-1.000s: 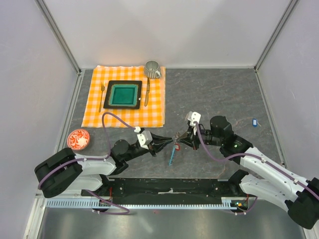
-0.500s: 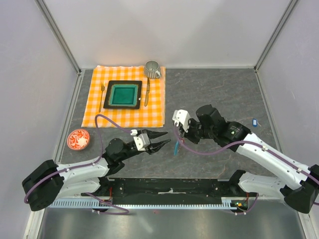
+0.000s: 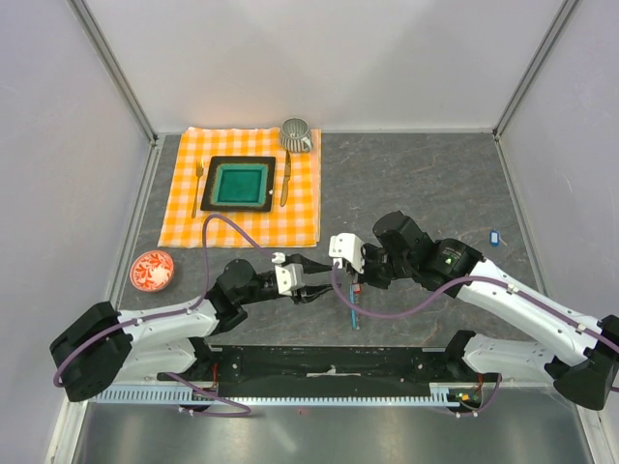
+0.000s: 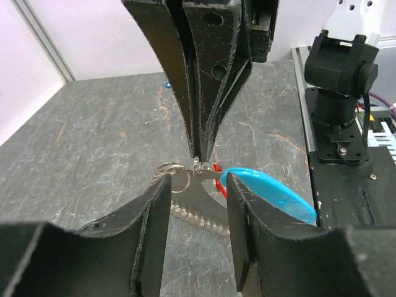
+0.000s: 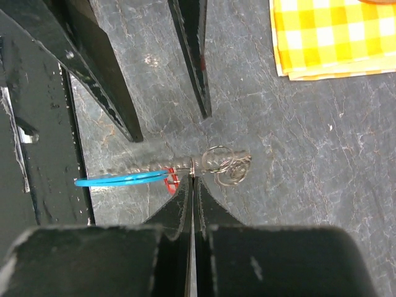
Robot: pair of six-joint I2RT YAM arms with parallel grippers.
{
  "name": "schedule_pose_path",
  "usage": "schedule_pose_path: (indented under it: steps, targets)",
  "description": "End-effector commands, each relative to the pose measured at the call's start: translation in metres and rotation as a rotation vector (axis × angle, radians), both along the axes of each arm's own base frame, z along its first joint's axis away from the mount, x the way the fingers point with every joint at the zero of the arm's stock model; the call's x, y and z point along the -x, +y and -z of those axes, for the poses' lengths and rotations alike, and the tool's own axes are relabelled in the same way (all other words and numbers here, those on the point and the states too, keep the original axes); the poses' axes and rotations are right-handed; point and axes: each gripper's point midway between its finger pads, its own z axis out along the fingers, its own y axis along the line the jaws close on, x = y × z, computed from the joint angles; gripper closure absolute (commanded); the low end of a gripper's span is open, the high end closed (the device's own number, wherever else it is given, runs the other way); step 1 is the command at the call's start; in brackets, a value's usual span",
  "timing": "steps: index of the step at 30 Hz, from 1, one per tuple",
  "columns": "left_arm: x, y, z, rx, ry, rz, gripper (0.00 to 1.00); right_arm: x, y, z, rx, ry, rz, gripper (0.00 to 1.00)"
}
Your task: Put the keys on the keyring
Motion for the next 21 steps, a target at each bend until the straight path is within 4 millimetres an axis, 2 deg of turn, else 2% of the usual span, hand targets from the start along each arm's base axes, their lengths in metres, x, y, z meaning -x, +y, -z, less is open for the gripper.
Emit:
schedule_pose_path:
  steps: [1,5,10,21]
  targets:
    - [0.007,-0.012,-0.016,0.018,-0.043,0.085,0.52,0.001,0.013,-0.018,-0.060,-0.049,-0.064,1.00]
    - [0.004,-0.018,-0.015,0.024,-0.025,0.091,0.53,0.004,0.015,-0.019,-0.072,-0.045,-0.083,1.00]
    - [0.001,-0.023,-0.014,0.028,-0.009,0.095,0.63,0.006,0.015,-0.021,-0.087,-0.054,-0.092,1.00]
    - [0.001,-0.030,-0.012,0.015,0.019,0.115,0.71,0.006,0.017,-0.019,-0.090,-0.053,-0.097,1.00]
